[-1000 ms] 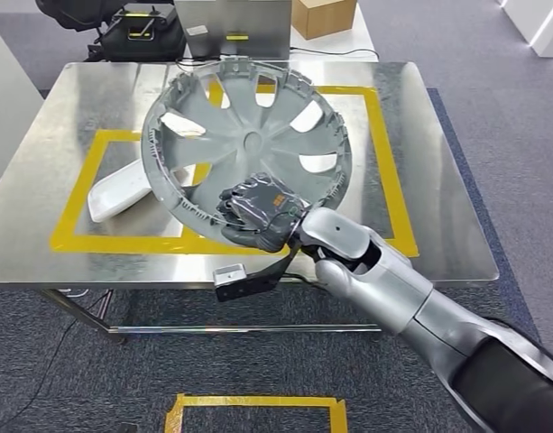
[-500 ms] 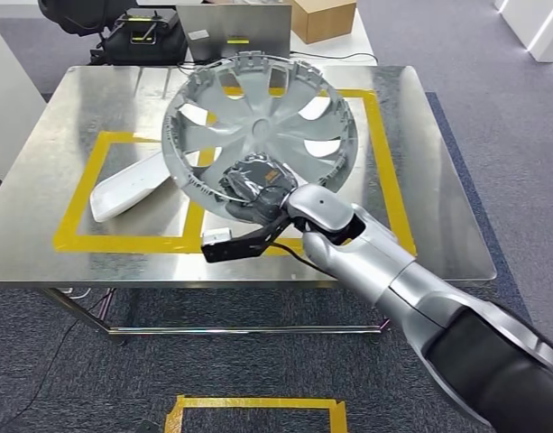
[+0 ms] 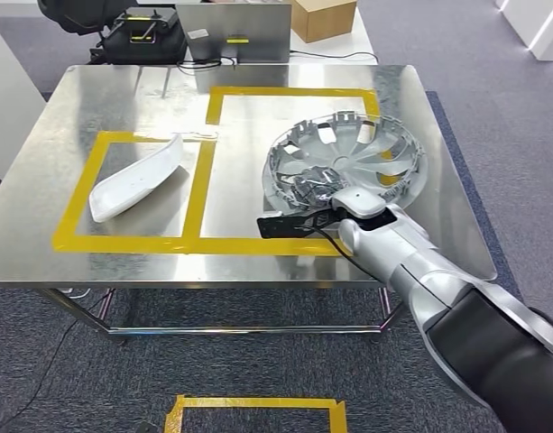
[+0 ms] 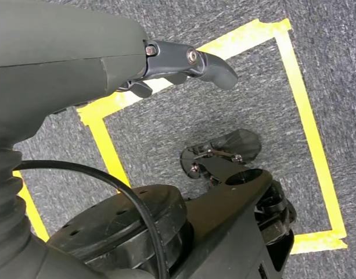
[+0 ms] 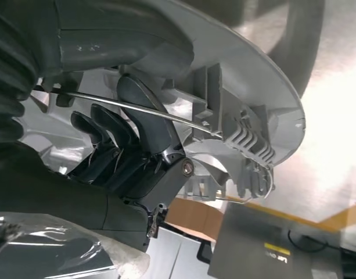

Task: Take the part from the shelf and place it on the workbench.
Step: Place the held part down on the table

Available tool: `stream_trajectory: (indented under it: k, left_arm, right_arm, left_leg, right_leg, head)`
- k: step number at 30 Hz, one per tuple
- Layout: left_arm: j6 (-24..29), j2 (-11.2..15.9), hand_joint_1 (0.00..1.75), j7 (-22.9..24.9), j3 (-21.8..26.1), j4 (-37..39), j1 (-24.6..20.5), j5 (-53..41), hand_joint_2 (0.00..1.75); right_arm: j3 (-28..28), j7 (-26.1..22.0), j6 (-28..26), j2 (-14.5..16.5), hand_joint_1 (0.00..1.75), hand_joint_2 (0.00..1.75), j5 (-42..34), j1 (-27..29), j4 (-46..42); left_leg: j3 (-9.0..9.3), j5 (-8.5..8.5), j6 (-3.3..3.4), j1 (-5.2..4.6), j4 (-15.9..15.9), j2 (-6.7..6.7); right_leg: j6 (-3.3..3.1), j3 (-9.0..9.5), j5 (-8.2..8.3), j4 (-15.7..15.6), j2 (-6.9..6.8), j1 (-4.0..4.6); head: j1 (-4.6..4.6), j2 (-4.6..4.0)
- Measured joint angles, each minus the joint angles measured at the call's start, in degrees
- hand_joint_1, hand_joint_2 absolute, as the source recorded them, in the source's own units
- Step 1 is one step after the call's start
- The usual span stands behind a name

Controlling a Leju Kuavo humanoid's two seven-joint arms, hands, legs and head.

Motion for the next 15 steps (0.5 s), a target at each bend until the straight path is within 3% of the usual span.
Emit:
stream_trajectory:
  k: [2, 6, 11, 15]
  left_arm:
    - [-0.07, -0.01, 0.00, 0.00, 0.00, 0.00, 0.01, 0.01, 1.75]
    - [-0.49, -0.04, 0.00, 0.28, 0.00, 0.00, -0.02, 0.16, 1.75]
    - [-0.54, -0.11, 0.00, 1.34, 0.02, 0.00, -0.06, 0.43, 1.75]
    - [-0.42, -0.15, 0.00, 1.40, 0.03, 0.00, -0.07, 0.55, 0.00]
  right_arm:
    - [-0.03, 0.10, 0.07, 0.00, 1.75, 1.75, 0.05, -0.08, 0.72]
    - [-0.09, 0.27, 0.20, 0.00, 0.00, 0.00, 0.20, -0.17, 1.56]
    - [-0.32, 0.55, -0.57, 0.00, 0.00, 0.00, 1.04, -0.84, 1.98]
    - [-0.45, 0.55, -1.45, 0.01, 0.00, 0.00, 0.86, -1.06, 2.00]
  left_leg:
    - [0.01, 0.00, 0.00, 0.01, 0.00, 0.00]
    - [0.02, 0.00, 0.00, 0.03, -0.01, 0.00]
    - [0.04, 0.00, 0.00, 0.05, -0.02, 0.02]
    - [0.10, 0.00, -0.01, 0.05, -0.02, 0.01]
  right_leg:
    - [0.00, 0.00, 0.00, 0.00, 0.00, 0.01]
    - [0.00, 0.00, -0.01, 0.01, 0.00, 0.02]
    - [-0.02, 0.02, -0.03, 0.01, 0.01, 0.04]
    - [-0.03, 0.09, -0.04, 0.01, 0.00, 0.04]
  head:
    - [-0.01, 0.00]
    - [-0.01, 0.00]
    - [-0.01, -0.01]
    - [-0.01, 0.00]
